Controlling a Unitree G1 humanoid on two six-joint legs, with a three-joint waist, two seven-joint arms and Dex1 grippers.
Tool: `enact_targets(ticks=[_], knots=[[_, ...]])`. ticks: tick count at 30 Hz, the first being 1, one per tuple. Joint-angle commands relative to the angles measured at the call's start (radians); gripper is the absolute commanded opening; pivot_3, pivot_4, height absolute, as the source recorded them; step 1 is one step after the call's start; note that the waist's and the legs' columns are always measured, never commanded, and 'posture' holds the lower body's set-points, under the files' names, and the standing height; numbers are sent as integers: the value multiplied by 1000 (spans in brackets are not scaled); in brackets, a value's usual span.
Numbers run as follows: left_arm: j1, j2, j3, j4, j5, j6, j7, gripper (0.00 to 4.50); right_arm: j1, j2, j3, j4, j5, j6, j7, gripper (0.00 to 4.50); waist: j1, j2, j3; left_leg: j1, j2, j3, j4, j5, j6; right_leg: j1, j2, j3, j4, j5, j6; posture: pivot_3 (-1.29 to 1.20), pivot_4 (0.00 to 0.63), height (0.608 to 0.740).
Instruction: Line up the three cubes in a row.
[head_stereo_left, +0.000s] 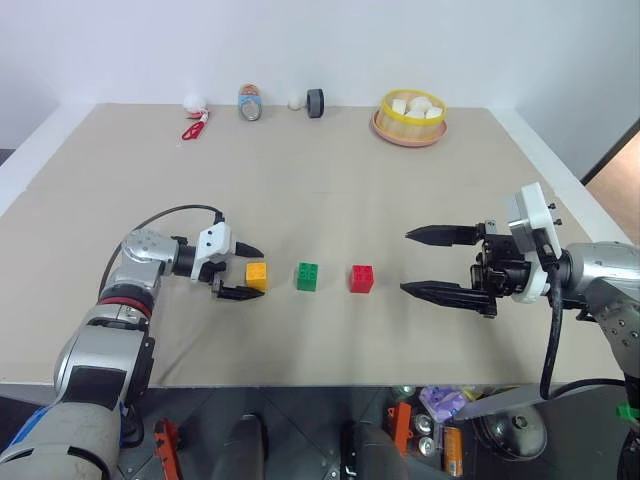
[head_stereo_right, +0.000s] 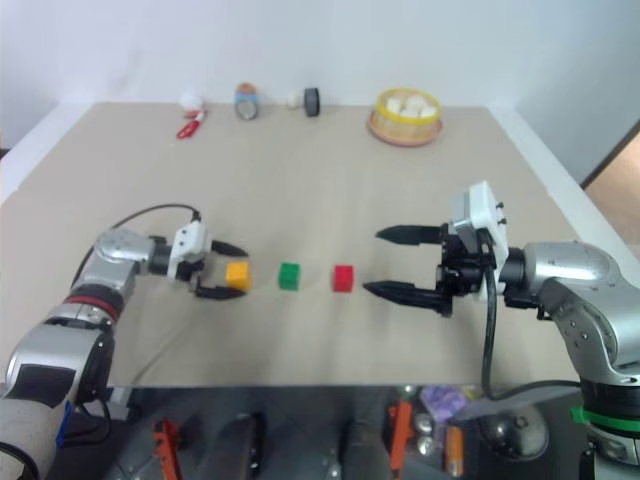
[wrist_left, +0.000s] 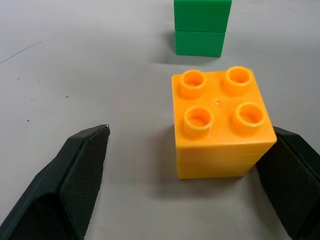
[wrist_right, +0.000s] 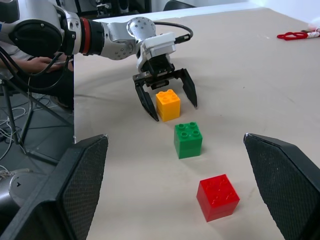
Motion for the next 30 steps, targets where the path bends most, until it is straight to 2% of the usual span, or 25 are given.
enact_targets(ticks=[1, 9, 12, 15, 17, 19, 20, 25, 28, 30], knots=[[17, 51, 20, -19, -11, 15, -48, 4480, -35, -2, 1, 10, -4, -14, 12, 4500, -2, 0, 0, 0, 0, 0, 0, 0, 0, 0, 0, 0, 0, 0, 0, 0, 150, 740], [78, 193, -3, -131, -91, 155, -101, 4480, -88, 16, 39, 56, -23, -32, 36, 4500, -7, 0, 0, 0, 1, 1, -1, 0, 0, -2, 0, 0, 0, 1, -1, 0, 150, 740], [119, 266, 26, -195, -130, 213, -101, 4480, -117, 23, 56, 85, -40, -43, 48, 4500, -5, 0, 0, 0, 1, 1, 0, 0, 0, -2, 0, 0, 0, 1, -1, 0, 150, 740], [170, 307, 107, -270, -175, 271, -38, 4480, -133, 28, 64, 117, -66, -66, 51, 4500, -4, 0, 0, 0, 1, 1, 0, 0, -1, -2, 0, 0, 0, 1, -1, 0, 150, 740], [221, 303, 164, -351, -198, 309, 88, 4480, -137, 35, 54, 148, -91, -89, 35, 4500, -1, 0, 0, 0, 1, 1, -1, 0, -1, -2, 0, 0, 0, 1, -1, 0, 150, 740], [288, 271, 235, -455, -208, 307, 283, 4480, -144, 42, 35, 188, -114, -110, 8, 4500, 0, 0, 0, 0, 1, 1, -1, 0, -1, -2, 0, 0, 0, 1, -1, 0, 150, 740], [322, 246, 274, -510, -212, 350, 407, 4480, -147, 49, 20, 214, -129, -124, -15, 4500, 0, 0, 0, 0, 1, 1, -1, 0, -1, -2, 0, 0, 0, 1, -1, 0, 150, 740], [532, 62, 465, -888, -377, 641, 805, 4480, -130, 133, -54, 254, -149, -133, -200, 4500, -1, 0, 0, 1, 1, 3, 0, 0, 0, -2, 0, 2, 0, 2, 0, 0, 150, 740], [662, -54, 503, -1131, -399, 753, 1022, 4480, -73, 197, -79, 200, -134, -110, -295, 4500, -4, -1, 0, 3, 1, 3, -2, -1, -1, -1, 1, 4, 0, 3, 1, 0, 150, 740], [765, -150, 500, -1309, -407, 841, 1168, 4480, 10, 278, -79, 125, -127, -95, -388, 4500, -2, -1, -1, 2, 2, 2, -2, 0, -1, -1, 2, 4, 0, 3, 1, 0, 150, 740]])
